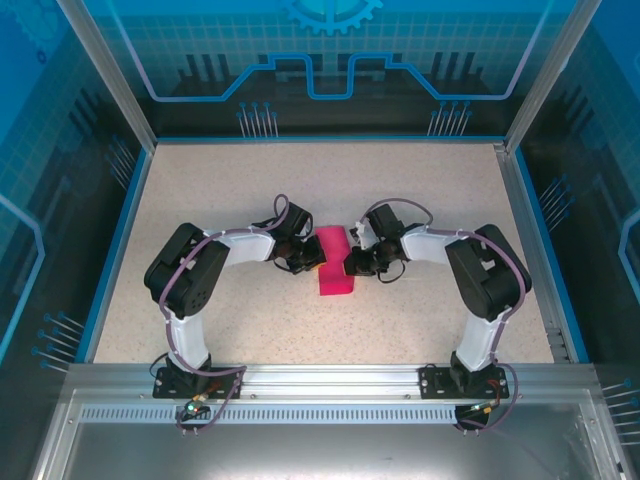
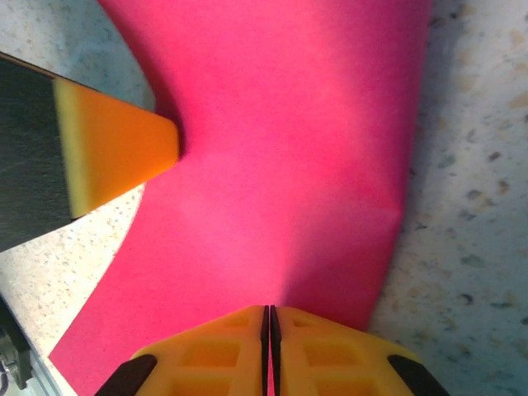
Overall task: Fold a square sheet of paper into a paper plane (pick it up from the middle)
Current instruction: First fold in half a square sheet of paper at the center of the table.
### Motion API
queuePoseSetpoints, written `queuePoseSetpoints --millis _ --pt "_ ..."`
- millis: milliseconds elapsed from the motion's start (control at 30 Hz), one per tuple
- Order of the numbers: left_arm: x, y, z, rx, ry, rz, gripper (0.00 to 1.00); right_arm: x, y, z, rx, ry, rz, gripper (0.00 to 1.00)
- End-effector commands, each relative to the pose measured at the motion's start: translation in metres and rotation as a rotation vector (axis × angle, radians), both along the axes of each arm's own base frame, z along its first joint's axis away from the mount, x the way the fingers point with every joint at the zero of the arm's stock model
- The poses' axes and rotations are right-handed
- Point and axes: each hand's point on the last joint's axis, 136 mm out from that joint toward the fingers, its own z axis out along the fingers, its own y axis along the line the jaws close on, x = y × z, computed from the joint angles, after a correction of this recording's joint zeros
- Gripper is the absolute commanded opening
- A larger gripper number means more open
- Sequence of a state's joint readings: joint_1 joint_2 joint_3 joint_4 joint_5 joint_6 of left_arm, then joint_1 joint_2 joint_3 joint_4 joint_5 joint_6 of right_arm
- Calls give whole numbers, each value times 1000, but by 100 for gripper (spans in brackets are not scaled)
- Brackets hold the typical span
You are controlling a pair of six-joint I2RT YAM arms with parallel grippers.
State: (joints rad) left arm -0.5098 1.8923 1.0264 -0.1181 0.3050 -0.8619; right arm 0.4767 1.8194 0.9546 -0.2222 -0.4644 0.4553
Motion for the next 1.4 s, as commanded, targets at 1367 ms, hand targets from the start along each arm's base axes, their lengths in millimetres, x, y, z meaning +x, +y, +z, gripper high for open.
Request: queuePoseSetpoints --millis 1367 --pt "-34 27 -40 171 121 -22 7 41 22 36 36 -148 -57 12"
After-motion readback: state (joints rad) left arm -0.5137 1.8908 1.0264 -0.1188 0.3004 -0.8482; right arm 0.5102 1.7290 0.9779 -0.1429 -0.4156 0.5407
